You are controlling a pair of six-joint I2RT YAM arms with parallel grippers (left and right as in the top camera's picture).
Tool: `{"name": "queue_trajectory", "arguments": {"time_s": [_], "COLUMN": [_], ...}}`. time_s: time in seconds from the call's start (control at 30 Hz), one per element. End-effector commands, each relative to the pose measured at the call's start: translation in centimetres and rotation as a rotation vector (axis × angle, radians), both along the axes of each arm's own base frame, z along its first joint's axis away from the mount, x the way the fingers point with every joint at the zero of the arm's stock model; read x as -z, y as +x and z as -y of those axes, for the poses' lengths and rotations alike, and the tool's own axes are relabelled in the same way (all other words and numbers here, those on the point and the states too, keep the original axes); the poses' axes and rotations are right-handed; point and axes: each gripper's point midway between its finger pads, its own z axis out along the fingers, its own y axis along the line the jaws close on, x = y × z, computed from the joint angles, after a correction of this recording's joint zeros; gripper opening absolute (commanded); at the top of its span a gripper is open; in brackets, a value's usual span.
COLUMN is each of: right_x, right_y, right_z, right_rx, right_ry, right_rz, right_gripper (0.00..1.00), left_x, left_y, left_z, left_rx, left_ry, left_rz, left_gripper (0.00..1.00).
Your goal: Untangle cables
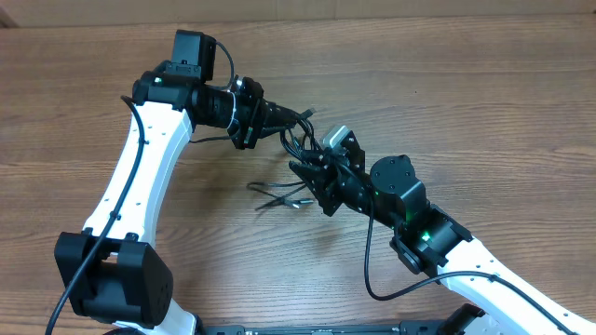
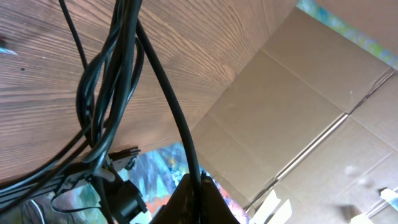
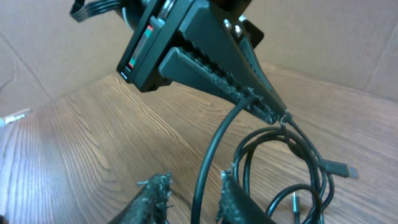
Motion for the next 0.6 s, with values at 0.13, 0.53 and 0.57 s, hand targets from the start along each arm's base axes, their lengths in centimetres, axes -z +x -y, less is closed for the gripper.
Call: {"name": "queue_trajectory", "arguments": {"time_s": [0.13, 0.53, 0.57], "right_x": [-0.7, -1.2, -1.2], "right_y": [0.2, 2.1, 2.3], "right_z": [0.4, 1.9, 2.1], "right_rx": [0.030, 0.199, 0.219], "right_ry": [0.000, 0.086, 0.102], "right_rz": [0.016, -0.056, -0.072], "right_gripper": [0.51, 0.69, 0.72], "left_x": [-1.7, -3.2, -3.8], "left_y": [0.0, 2.1, 1.9], "left_z": [0.0, -4.8, -4.7], "left_rx": [0.015, 0.092, 0.116], "left_ry": [-0.095, -0.122, -0.155], "left_rz": [0.000, 0.386, 0.426], "left_gripper": [0.04, 0.04, 0.04]}}
